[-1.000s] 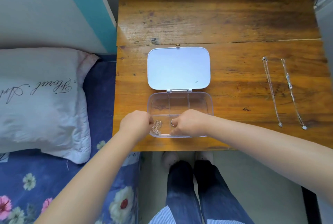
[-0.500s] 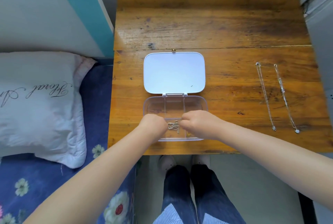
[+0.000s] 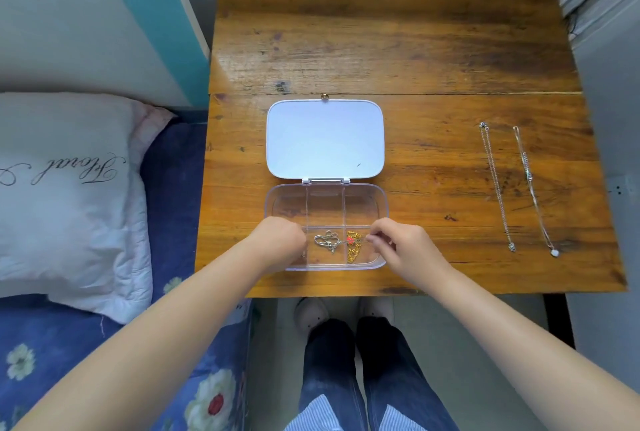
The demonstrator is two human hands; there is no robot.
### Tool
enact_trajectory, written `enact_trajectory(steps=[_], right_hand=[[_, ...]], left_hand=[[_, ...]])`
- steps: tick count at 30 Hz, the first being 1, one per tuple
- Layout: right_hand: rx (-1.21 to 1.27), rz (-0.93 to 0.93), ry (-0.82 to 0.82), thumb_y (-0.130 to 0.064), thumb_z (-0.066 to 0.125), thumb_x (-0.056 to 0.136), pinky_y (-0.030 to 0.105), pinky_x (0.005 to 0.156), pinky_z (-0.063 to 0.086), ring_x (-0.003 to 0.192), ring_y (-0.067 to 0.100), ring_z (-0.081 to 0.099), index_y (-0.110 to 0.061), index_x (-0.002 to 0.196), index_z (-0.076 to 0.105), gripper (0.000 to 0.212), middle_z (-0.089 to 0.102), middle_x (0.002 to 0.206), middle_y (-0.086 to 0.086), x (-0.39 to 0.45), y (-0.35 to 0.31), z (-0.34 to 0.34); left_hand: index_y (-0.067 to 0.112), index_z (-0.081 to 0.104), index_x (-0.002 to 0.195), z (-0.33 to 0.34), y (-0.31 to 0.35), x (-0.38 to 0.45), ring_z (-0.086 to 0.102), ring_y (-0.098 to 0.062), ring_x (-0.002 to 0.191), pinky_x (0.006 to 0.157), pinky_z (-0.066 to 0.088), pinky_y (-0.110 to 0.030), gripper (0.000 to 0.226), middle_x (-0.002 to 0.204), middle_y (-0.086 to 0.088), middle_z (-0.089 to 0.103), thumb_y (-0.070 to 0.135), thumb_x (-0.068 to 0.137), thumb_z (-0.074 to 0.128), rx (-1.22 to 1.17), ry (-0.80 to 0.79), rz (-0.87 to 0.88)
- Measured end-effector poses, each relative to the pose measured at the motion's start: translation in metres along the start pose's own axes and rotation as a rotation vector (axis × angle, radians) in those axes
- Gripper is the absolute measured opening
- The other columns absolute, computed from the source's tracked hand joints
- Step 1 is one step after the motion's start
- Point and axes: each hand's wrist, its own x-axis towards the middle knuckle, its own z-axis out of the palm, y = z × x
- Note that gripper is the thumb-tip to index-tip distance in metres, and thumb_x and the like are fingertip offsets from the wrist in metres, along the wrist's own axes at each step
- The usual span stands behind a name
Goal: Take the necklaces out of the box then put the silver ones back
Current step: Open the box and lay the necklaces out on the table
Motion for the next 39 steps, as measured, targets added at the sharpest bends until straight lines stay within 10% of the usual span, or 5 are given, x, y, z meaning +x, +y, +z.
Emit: enact_trajectory(steps=[9, 13, 20, 28, 39], right_hand=[[0.084, 0.082, 0.101, -0.005, 0.057, 0.086, 0.004, 0.059, 0.043, 0.057, 0.008, 0.056, -0.003, 0.092, 0.062, 0.008, 0.071, 0.072, 0.014, -0.001, -0.002, 0.001], [-0.015, -0.036, 0.131, -0.004, 0.057, 0.086, 0.038, 0.063, 0.055, 0.069, 0.026, 0.067, 0.0, 0.093, 0.066, 0.012, 0.073, 0.078, 0.016, 0.0, -0.013, -0.017], [0.061, -0.108, 0.282, 0.001, 0.058, 0.083, 0.016, 0.051, 0.052, 0.054, 0.015, 0.064, 0.0, 0.09, 0.066, 0.01, 0.071, 0.071, 0.015, 0.002, -0.046, -0.085], [-0.132, -0.149, 0.432, -0.001, 0.052, 0.087, 0.042, 0.056, 0.05, 0.06, 0.035, 0.059, 0.006, 0.086, 0.059, 0.01, 0.064, 0.066, 0.023, 0.007, -0.05, -0.204], [0.326, 0.006, 0.439, -0.01, 0.043, 0.092, 0.01, 0.037, 0.041, 0.039, 0.0, 0.052, -0.012, 0.08, 0.052, 0.015, 0.058, 0.06, -0.001, 0.067, 0.045, -0.345]], left_hand=[[0.008, 0.057, 0.108, -0.014, 0.0, -0.015, 0.058, -0.027, 0.084, 0.056, 0.042, -0.031, 0.025, 0.099, -0.008, 0.059, 0.0, 0.087, 0.045, -0.077, 0.022, -0.066], [0.01, 0.062, 0.091, -0.028, -0.005, -0.041, 0.059, -0.025, 0.083, 0.062, 0.049, -0.034, 0.014, 0.093, -0.003, 0.056, 0.018, 0.087, 0.051, -0.496, 0.334, -0.132], [0.021, 0.054, 0.075, -0.071, 0.017, -0.064, 0.057, -0.015, 0.058, 0.055, 0.048, -0.021, 0.023, 0.064, 0.0, 0.058, -0.001, 0.079, 0.059, -1.413, 0.686, -0.304], [0.012, 0.068, 0.081, -0.171, 0.031, -0.034, 0.054, 0.005, 0.039, 0.047, 0.044, -0.011, 0.016, 0.059, 0.003, 0.06, 0.001, 0.081, 0.057, -1.369, 0.697, -0.241], [0.018, 0.063, 0.073, -0.299, 0.062, 0.069, 0.051, -0.011, 0.05, 0.04, 0.043, -0.012, 0.031, 0.06, -0.004, 0.055, 0.0, 0.085, 0.042, -1.598, 0.595, -0.306]])
